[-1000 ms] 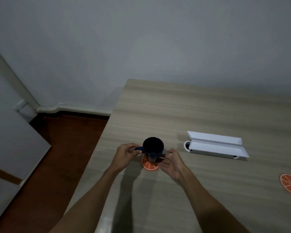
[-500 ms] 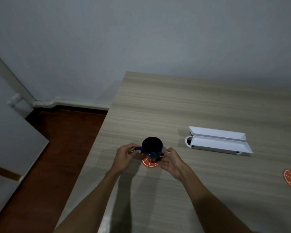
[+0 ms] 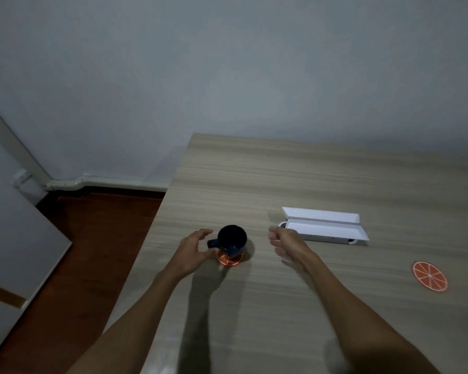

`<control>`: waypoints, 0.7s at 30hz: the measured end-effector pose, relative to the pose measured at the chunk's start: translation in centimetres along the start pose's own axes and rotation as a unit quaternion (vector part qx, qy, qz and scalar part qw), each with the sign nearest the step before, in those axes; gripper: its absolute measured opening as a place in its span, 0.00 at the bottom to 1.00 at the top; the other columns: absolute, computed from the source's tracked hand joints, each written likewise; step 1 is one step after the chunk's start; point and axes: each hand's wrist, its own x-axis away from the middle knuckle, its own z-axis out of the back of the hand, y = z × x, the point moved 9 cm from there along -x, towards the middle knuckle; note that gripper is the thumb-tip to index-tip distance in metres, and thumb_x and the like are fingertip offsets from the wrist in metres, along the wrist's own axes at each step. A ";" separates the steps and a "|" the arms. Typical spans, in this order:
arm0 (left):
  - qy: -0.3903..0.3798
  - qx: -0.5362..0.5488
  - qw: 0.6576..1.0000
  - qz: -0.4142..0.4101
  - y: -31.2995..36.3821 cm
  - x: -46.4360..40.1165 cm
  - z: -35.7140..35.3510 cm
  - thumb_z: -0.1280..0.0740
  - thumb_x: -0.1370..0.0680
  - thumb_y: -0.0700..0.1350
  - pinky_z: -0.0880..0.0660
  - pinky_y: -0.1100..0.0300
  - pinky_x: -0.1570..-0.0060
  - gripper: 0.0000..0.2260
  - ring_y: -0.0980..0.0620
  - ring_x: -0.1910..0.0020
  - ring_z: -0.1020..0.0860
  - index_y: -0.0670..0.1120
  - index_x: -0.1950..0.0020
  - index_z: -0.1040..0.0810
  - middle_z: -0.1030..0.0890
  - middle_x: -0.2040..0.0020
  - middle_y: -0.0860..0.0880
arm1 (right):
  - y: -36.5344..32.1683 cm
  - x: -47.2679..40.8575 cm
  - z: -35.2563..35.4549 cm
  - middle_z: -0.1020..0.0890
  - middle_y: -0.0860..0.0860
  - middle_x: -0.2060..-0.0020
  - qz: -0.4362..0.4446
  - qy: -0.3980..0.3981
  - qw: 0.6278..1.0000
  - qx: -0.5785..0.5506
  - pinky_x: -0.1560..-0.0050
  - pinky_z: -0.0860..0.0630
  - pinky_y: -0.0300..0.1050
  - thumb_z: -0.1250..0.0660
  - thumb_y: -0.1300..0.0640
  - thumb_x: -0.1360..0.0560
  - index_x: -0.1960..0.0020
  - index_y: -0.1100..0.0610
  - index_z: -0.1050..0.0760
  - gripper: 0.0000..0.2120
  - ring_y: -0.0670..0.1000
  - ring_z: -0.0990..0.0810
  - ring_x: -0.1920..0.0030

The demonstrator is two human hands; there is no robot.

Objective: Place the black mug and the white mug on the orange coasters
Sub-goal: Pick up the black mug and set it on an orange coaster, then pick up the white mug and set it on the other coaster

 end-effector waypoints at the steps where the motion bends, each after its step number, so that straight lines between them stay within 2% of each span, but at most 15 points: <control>1: 0.001 0.006 1.000 -0.009 1.3 0.5 0.6 0.27 0.26 0.48 0.29 0.52 0.32 0.25 0.50 0.32 0.27 0.48 0.30 0.28 0.24 0.31 0.47 | -1.1 1.4 1.1 0.21 0.49 0.57 0.021 0.014 0.999 0.022 0.63 0.30 0.41 0.37 0.47 0.25 0.52 0.49 0.24 0.07 0.47 0.21 0.56; 3: -0.008 0.022 0.999 -0.029 4.5 1.7 1.3 0.28 0.25 0.50 0.29 0.54 0.33 0.24 0.51 0.34 0.26 0.47 0.31 0.27 0.23 0.33 0.47 | -3.1 4.3 3.5 0.19 0.50 0.56 0.058 0.048 0.996 0.051 0.61 0.29 0.42 0.38 0.49 0.24 0.54 0.50 0.23 0.07 0.50 0.20 0.53; 6: -0.021 0.025 0.997 -0.064 9.5 3.7 1.5 0.29 0.25 0.51 0.30 0.58 0.36 0.23 0.51 0.36 0.25 0.46 0.32 0.25 0.22 0.34 0.46 | -4.2 9.0 6.9 0.17 0.52 0.51 0.094 0.081 0.989 0.083 0.49 0.24 0.49 0.38 0.49 0.24 0.52 0.53 0.19 0.11 0.52 0.19 0.50; 8: -0.021 0.027 0.996 -0.085 12.5 5.4 0.8 0.28 0.26 0.52 0.29 0.59 0.37 0.23 0.53 0.38 0.23 0.47 0.33 0.24 0.21 0.35 0.47 | -3.9 12.1 9.3 0.16 0.57 0.49 0.110 0.097 0.983 0.114 0.43 0.23 0.56 0.38 0.47 0.25 0.52 0.59 0.20 0.16 0.56 0.19 0.49; 10: -0.015 0.038 0.994 -0.099 14.9 7.2 -0.4 0.26 0.27 0.51 0.27 0.56 0.35 0.22 0.52 0.39 0.22 0.46 0.35 0.22 0.19 0.38 0.46 | -3.0 15.1 11.7 0.17 0.60 0.51 0.114 0.107 0.980 0.123 0.46 0.23 0.55 0.39 0.48 0.24 0.49 0.62 0.21 0.18 0.57 0.19 0.50; 13: -0.024 0.069 0.992 -0.098 17.3 10.3 -4.7 0.25 0.28 0.52 0.26 0.53 0.34 0.21 0.53 0.39 0.21 0.47 0.38 0.21 0.18 0.40 0.47 | -0.1 19.2 15.3 0.21 0.53 0.54 0.106 0.100 0.984 0.107 0.58 0.28 0.43 0.40 0.53 0.22 0.45 0.61 0.21 0.15 0.49 0.23 0.55; 14: -0.029 0.073 0.992 -0.102 18.0 11.5 -6.6 0.25 0.29 0.54 0.26 0.53 0.34 0.22 0.54 0.39 0.21 0.49 0.38 0.21 0.18 0.40 0.48 | 1.3 20.2 16.8 0.22 0.54 0.54 0.099 0.100 0.985 0.103 0.58 0.28 0.43 0.40 0.54 0.21 0.43 0.62 0.22 0.15 0.49 0.25 0.55; 17: -0.067 0.085 0.989 -0.102 19.5 15.0 -13.8 0.25 0.31 0.58 0.28 0.57 0.35 0.26 0.55 0.39 0.22 0.50 0.36 0.22 0.19 0.39 0.51 | 6.1 22.6 21.4 0.20 0.55 0.50 0.084 0.097 0.987 0.101 0.46 0.24 0.50 0.41 0.53 0.20 0.39 0.58 0.23 0.15 0.50 0.24 0.50; 21: -0.107 0.067 0.988 -0.085 19.6 18.6 -22.4 0.23 0.32 0.55 0.28 0.62 0.38 0.30 0.55 0.39 0.22 0.49 0.33 0.25 0.20 0.38 0.50 | 13.5 23.6 26.4 0.20 0.53 0.54 0.042 0.110 0.990 0.074 0.55 0.29 0.44 0.40 0.53 0.21 0.40 0.56 0.22 0.14 0.49 0.23 0.55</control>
